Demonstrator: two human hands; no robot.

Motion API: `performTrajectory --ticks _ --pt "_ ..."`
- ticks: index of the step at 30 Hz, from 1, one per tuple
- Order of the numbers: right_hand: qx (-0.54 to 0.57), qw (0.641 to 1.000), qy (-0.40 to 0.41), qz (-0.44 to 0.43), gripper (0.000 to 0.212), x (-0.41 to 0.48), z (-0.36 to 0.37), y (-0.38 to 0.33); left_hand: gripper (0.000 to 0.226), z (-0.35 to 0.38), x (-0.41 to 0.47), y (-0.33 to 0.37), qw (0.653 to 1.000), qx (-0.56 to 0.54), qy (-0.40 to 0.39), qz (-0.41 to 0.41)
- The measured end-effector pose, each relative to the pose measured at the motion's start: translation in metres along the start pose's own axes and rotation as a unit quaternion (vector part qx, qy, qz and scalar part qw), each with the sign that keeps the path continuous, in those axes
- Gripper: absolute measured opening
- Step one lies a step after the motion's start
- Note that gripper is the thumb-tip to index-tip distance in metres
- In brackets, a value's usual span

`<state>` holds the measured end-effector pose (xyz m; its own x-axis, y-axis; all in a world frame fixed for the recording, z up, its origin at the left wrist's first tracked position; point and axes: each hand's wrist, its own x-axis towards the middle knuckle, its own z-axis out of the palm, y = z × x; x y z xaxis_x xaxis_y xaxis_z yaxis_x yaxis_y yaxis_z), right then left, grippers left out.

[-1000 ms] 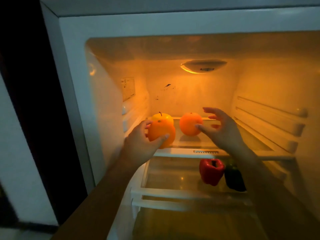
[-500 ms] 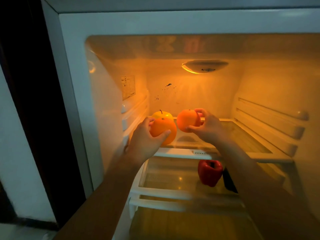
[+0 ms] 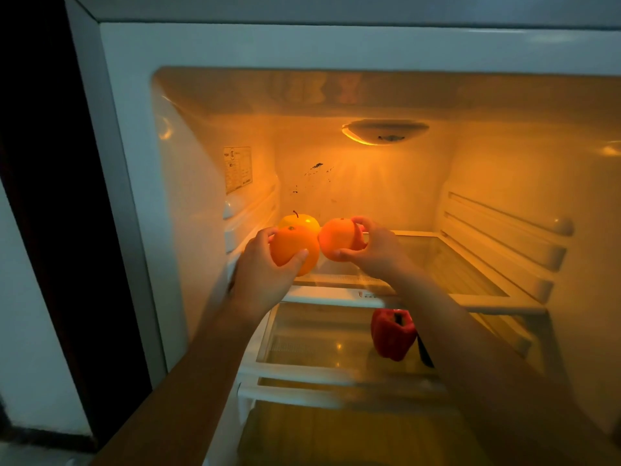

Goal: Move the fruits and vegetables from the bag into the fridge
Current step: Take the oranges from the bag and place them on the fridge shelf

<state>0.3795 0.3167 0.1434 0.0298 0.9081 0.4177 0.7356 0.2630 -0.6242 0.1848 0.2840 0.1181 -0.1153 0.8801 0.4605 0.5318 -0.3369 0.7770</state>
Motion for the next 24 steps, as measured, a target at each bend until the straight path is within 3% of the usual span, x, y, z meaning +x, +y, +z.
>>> performTrajectory --ticks 15,24 --pt "-0.019 0.998 0.049 -0.032 0.078 -0.015 -0.015 -0.002 0.072 -0.008 -0.008 0.008 0.999 0.037 -0.011 0.001" --pt "0.066 0.995 0.06 -0.051 0.059 -0.078 -0.033 -0.005 0.067 -0.017 -0.042 0.021 0.995 0.033 -0.012 0.097"
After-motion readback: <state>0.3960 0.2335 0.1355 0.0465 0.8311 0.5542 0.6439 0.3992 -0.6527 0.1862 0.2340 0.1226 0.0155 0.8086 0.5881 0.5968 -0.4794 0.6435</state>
